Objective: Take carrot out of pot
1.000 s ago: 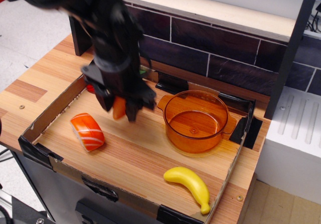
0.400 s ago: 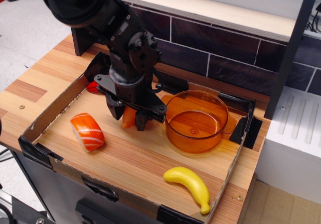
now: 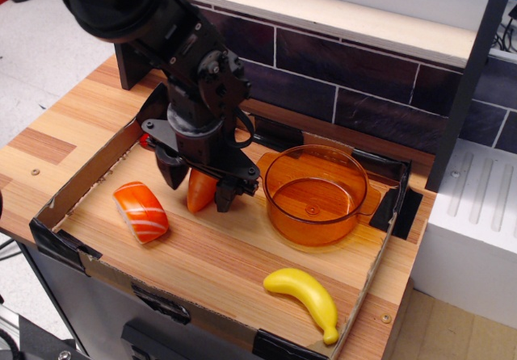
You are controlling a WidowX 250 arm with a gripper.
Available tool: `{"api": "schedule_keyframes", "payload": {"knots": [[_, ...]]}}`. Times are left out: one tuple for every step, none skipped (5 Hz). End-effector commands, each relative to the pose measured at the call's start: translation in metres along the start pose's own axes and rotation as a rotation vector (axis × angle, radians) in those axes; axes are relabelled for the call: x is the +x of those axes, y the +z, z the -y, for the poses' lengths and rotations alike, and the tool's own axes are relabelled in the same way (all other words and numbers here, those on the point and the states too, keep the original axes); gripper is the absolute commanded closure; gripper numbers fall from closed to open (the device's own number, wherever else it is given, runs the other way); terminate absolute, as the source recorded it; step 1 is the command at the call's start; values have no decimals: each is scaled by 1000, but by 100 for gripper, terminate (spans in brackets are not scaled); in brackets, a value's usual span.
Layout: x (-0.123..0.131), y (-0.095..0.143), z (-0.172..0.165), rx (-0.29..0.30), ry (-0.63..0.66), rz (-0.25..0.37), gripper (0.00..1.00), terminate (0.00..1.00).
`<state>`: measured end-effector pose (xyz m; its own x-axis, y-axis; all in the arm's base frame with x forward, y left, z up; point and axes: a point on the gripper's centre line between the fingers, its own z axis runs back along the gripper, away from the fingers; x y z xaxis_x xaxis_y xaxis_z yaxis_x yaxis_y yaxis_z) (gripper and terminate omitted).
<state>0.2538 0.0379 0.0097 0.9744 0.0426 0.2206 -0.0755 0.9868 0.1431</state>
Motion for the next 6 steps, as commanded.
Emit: {"api": "schedule_keyframes", "payload": {"knots": [[8, 16, -11, -2, -14, 21, 0, 0], [10, 31, -12, -32, -9, 36, 0, 0], [10, 66, -13, -100, 1, 59, 0, 0], [10, 111, -17, -198, 11, 106, 0, 0], [14, 134, -27, -228, 53, 101, 0, 0], [14, 134, -27, -228, 53, 101, 0, 100]]}}
